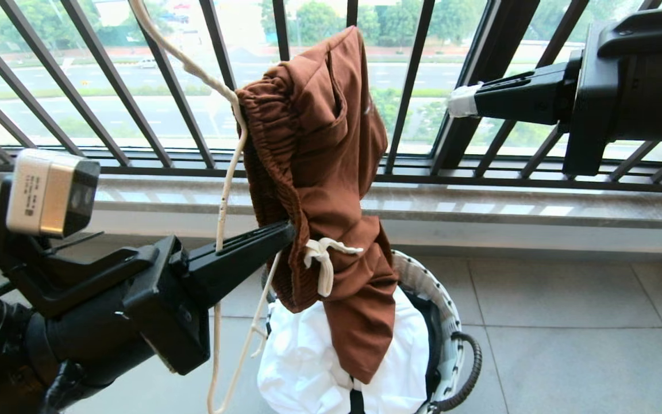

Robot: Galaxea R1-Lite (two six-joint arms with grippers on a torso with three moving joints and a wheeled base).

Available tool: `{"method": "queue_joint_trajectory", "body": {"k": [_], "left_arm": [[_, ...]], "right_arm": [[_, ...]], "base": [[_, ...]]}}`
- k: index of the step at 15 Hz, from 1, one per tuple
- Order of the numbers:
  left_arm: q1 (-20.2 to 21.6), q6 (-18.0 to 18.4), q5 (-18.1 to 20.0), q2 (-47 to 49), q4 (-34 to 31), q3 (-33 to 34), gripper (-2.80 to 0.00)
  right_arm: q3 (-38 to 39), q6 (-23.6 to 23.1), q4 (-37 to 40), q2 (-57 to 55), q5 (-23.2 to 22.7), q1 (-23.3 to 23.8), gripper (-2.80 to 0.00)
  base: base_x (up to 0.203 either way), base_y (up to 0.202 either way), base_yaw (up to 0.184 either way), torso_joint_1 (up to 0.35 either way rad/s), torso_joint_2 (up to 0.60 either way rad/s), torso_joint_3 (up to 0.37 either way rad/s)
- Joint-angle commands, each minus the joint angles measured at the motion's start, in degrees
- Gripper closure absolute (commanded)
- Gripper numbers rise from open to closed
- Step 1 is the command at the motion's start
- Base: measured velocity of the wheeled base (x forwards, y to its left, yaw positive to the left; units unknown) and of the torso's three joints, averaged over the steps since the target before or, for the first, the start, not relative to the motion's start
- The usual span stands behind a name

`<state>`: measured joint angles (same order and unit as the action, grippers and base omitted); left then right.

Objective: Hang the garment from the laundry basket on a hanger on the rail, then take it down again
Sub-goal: Hang the clothes on the clothes rack

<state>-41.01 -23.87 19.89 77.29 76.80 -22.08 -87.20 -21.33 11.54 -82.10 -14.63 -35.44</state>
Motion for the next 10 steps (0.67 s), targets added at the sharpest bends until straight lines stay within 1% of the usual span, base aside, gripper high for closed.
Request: {"method": "queue_joint_trajectory", "body": {"k": [1, 3, 5, 6, 7, 10], "left_arm": [[0.23, -0.38, 3.31, -0.32, 3.29, 2.83, 0.0], [0.23, -0.55, 5.95, -1.85, 3.87, 3.98, 0.0], [0.14, -0.65, 7.6, -2.41, 3.81, 4.89, 0.0], [0.14, -0.65, 9.06, -2.41, 3.83, 5.41, 0.0], [0.14, -0.62, 10.32, -2.33, 3.84, 6.04, 0.0], [0.14, -0.88, 12.59, -2.23, 3.8, 7.2, 0.0]], "right_arm": [[-0.77, -1.07, 0.15, -2.19, -0.64, 0.56, 0.0], [-2.3, -1.67, 0.31, -3.02, -1.4, 1.14, 0.0], [-3.12, -2.64, 0.69, -3.33, -1.63, 1.34, 0.0], [-3.73, -3.12, 2.17, -3.24, -1.64, 1.34, 0.0], [-4.86, -3.45, 4.32, -3.16, -1.77, 1.34, -2.8], [-8.83, -4.07, 9.54, -2.56, -3.87, 1.25, -2.8]], "base": [[0.0, 0.0, 0.0, 0.0, 0.0, 0.0], [0.0, 0.0, 0.0, 0.0, 0.0, 0.0], [0.0, 0.0, 0.0, 0.0, 0.0, 0.0], [0.0, 0.0, 0.0, 0.0, 0.0, 0.0], [0.0, 0.0, 0.0, 0.0, 0.0, 0.0], [0.0, 0.0, 0.0, 0.0, 0.0, 0.0]]}}
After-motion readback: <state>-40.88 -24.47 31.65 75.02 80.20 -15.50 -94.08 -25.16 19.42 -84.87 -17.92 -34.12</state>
